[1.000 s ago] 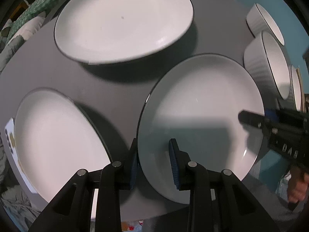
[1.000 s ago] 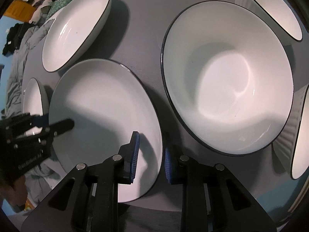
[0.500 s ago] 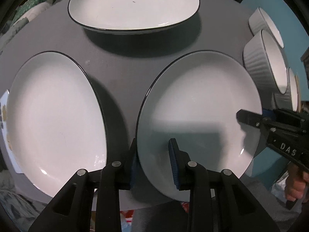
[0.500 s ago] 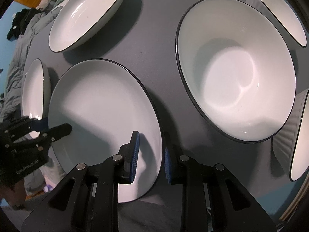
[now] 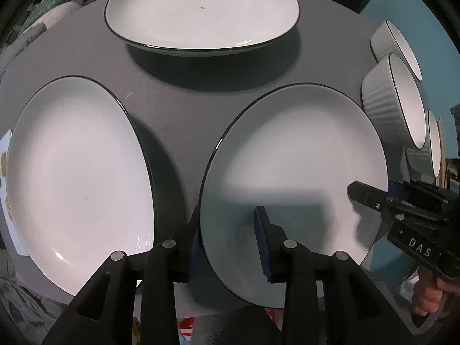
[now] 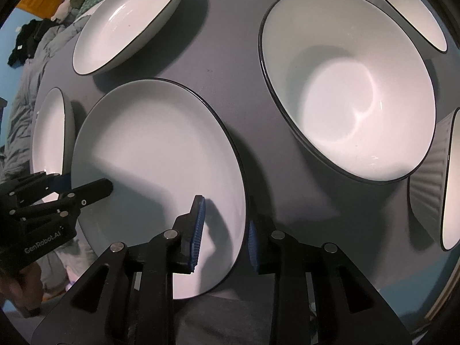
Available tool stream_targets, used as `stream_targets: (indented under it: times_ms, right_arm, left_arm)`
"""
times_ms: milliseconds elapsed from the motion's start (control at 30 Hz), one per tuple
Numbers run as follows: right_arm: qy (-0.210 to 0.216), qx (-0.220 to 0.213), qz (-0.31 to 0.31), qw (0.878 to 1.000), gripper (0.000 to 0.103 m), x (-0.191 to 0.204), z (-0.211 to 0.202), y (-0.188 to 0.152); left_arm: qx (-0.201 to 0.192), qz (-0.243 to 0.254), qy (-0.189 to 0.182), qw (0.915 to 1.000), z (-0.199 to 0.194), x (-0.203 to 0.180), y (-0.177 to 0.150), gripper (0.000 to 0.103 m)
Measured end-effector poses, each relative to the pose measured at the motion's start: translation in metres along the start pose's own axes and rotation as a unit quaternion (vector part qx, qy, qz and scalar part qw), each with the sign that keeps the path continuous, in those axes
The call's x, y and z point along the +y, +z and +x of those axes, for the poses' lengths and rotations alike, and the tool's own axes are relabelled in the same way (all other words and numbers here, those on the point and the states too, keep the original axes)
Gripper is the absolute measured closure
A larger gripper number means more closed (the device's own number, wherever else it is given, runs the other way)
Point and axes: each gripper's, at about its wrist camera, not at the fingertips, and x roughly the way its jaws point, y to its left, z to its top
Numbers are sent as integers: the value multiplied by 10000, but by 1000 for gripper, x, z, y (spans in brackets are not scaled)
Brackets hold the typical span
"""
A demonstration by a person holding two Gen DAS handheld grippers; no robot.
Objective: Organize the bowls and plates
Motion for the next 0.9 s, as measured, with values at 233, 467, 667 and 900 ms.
stream_targets:
  times_ms: [233,467,667,900]
  right_arm:
    - [120,-19,136,9998,82,17,-1,-10]
    - [180,-31,61,9998,84,30,-10,-11]
    - [246,-109,42,9996,85,12,-22,14]
    - [311,-262,-51,9992,87,10,-44,30]
  left_arm:
    - [139,-74,-44,9999,4,21,0,73]
    - [96,-144,-48,9998,-14,43,-4,73]
    - [-60,-239,-29,9997,-39,67,7,73]
    - [-265,-351,8,9990,-61,103,26,73]
